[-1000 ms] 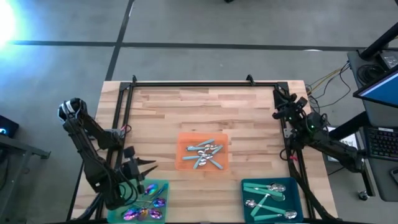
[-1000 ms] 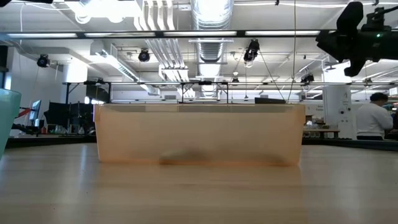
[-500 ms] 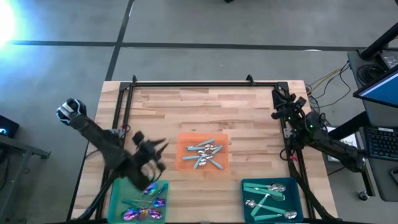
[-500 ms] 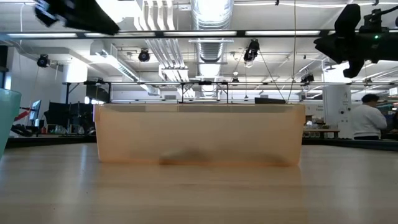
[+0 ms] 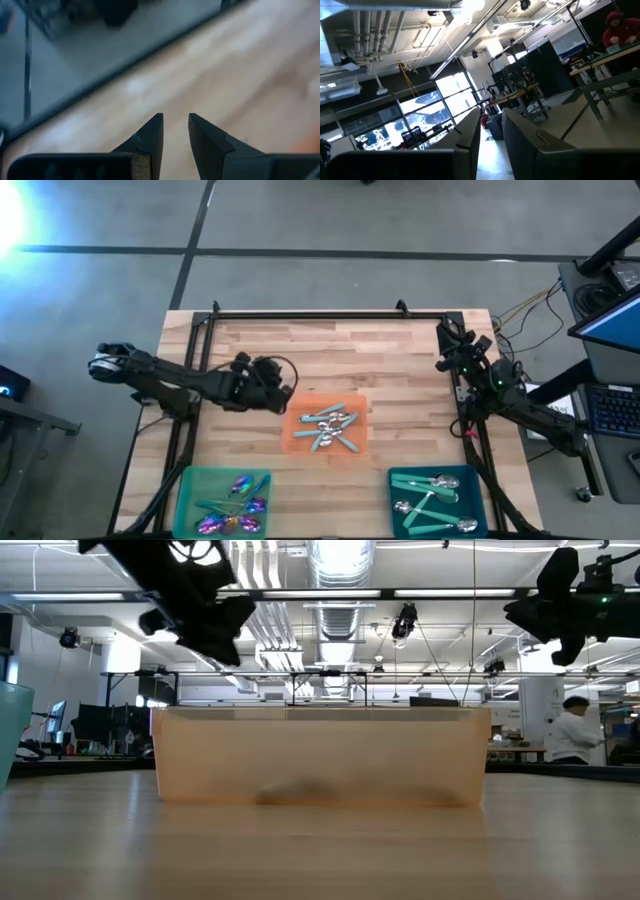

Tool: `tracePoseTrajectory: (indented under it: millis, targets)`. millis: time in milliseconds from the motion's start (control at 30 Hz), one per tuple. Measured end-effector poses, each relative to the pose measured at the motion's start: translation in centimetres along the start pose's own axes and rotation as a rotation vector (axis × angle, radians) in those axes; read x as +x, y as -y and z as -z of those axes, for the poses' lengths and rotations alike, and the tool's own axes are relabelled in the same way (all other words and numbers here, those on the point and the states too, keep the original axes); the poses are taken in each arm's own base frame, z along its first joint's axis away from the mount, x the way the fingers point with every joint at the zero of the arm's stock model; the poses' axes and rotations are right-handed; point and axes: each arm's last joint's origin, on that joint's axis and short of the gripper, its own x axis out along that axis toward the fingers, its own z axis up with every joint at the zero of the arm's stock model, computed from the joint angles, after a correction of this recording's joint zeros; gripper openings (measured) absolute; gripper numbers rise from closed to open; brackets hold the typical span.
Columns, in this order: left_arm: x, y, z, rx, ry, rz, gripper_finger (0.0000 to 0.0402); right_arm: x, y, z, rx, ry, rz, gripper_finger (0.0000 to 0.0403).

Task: Sort silverware by color (type)
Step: Return to Home Position

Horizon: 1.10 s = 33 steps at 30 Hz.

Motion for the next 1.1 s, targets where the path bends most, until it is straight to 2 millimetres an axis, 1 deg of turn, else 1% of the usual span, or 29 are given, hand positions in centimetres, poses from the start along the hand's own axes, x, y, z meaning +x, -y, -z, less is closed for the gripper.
tracePoseTrajectory:
  millis: [100,200,300,367,533,700,767,867,1033,1100]
  targets:
    - [0.6,-0.6,-1.0,-0.038,0.139,0.034,0.0075,0.0,0.0,0.0,0.001,0.001,0.000,0.0069]
    - [0.9,-1.4,-1.0,-0.072,0.271,0.157,0.0075,0.0,0.0,0.0,0.000,-0.001,0.000,0.0068]
    - [1.1,-2.8,0.2,-0.076,0.310,0.253,0.0075,0.0,0.0,0.0,0.000,-0.001,0.000,0.0068]
    - [1.2,-4.1,1.7,-0.071,0.299,0.253,0.0075,0.0,0.0,0.0,0.000,-0.001,0.001,0.0068]
    - [1.0,-7.3,5.4,-0.138,0.334,0.268,0.0075,0.0,0.0,0.0,-0.001,-0.004,0.002,0.0068]
    - [1.0,-9.5,8.6,-0.247,0.343,0.317,0.0075,0.0,0.0,0.0,-0.001,-0.003,0.001,0.0068]
    - [1.0,-10.0,9.4,-0.273,0.348,0.351,0.0075,0.0,0.0,0.0,-0.001,-0.004,0.001,0.0068]
    - [0.8,-10.4,10.0,-0.290,0.360,0.402,0.0075,0.0,0.0,0.0,-0.001,-0.004,0.001,0.0068]
    - [0.7,-10.8,10.8,-0.229,0.381,0.477,0.0075,0.0,0.0,0.0,-0.001,-0.003,0.002,0.0068]
    - [0.6,-10.9,10.8,-0.210,0.386,0.505,0.0075,0.0,0.0,0.0,-0.001,-0.004,0.001,0.0068]
